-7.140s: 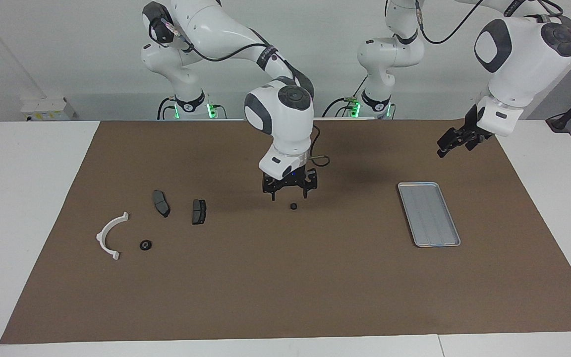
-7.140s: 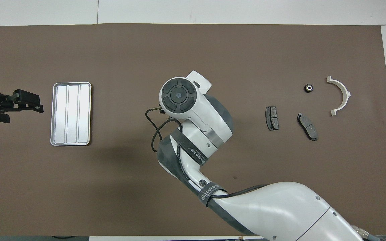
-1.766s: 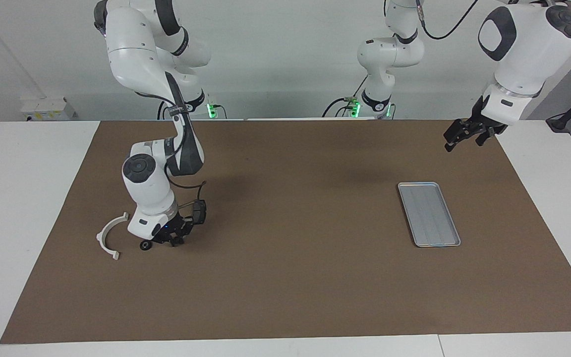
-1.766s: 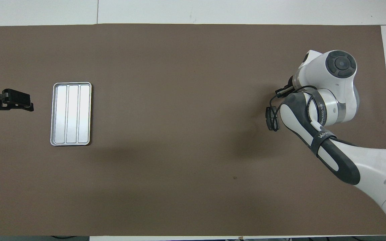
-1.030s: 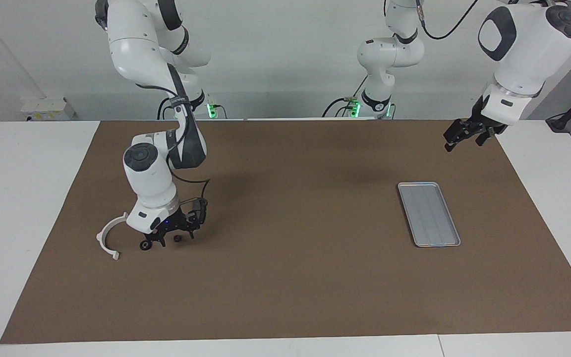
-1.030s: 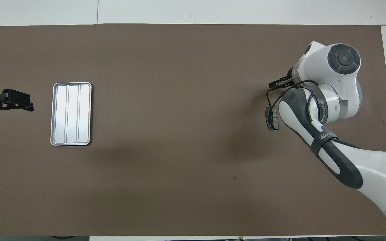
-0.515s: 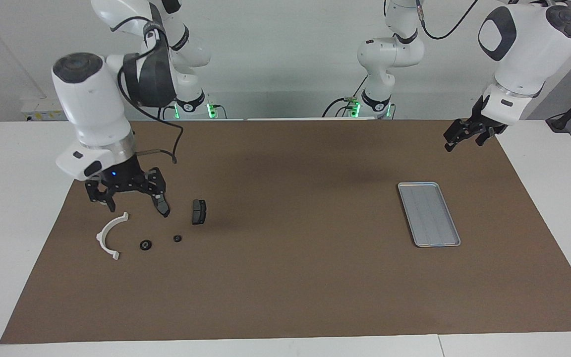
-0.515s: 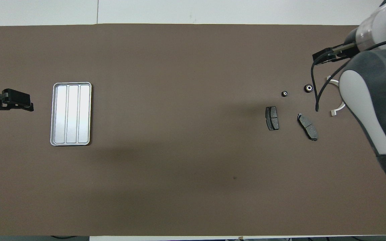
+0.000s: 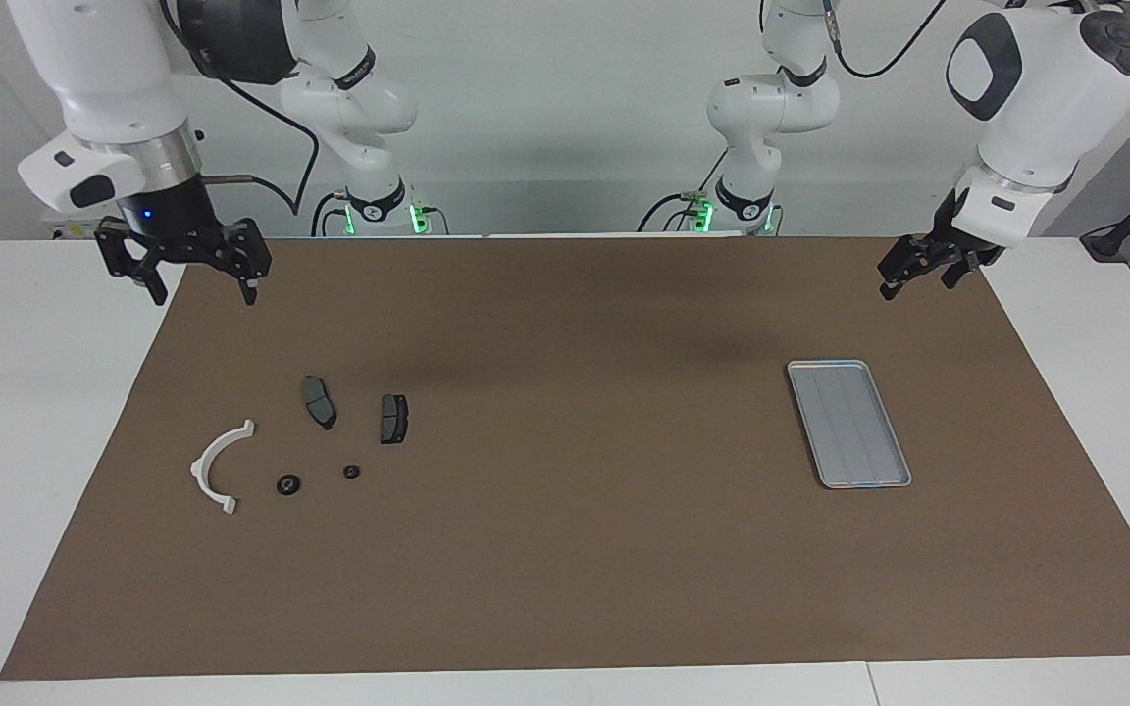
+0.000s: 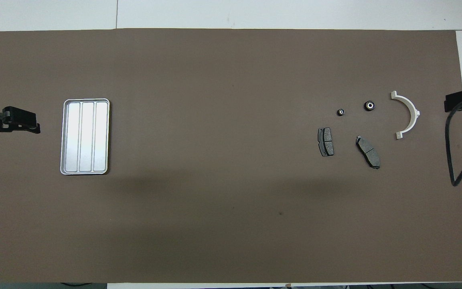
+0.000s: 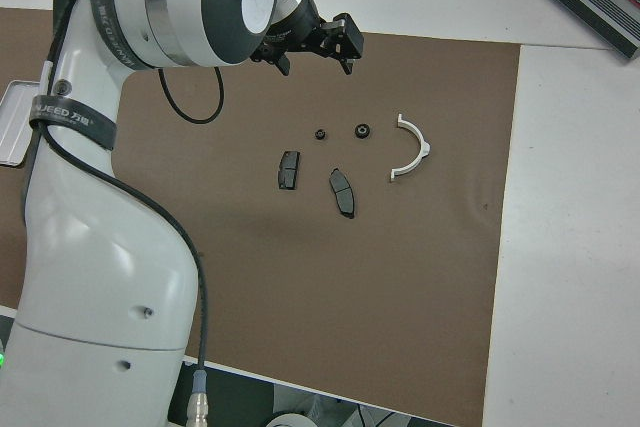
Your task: Place bearing gear from tray to pile
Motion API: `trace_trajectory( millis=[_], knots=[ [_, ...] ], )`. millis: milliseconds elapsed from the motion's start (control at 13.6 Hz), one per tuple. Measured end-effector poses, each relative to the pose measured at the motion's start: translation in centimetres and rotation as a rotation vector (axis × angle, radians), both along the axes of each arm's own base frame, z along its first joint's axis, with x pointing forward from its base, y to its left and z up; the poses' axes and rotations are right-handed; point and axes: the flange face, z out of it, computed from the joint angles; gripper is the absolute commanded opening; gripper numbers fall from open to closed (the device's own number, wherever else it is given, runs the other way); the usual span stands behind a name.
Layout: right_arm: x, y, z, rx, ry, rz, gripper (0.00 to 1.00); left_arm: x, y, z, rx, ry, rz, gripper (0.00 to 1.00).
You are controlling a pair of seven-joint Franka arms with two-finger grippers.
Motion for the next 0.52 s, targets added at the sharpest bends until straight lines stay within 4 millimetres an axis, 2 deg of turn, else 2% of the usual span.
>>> trace_trajectory(
  millis=[147, 294, 442, 515],
  knots=[
    [-2.4, -0.2, 1.4, 0.015, 0.010, -0.027, 1.00, 0.0, 0.0, 0.0, 0.000, 0.000, 0.000, 1.00],
    [-4.0, -2.1, 2.1, 0.057, 0.019, -0.014, 1.00, 0.0, 0.0, 0.0, 0.000, 0.000, 0.000, 1.00],
    [-4.8, -4.3, 2.2, 0.065, 0.023, 0.027, 1.00, 0.0, 0.0, 0.0, 0.000, 0.000, 0.000, 1.00],
    [-4.8, -4.7, 2.1, 0.064, 0.020, 0.050, 1.00, 0.0, 0.0, 0.0, 0.000, 0.000, 0.000, 1.00]
  ],
)
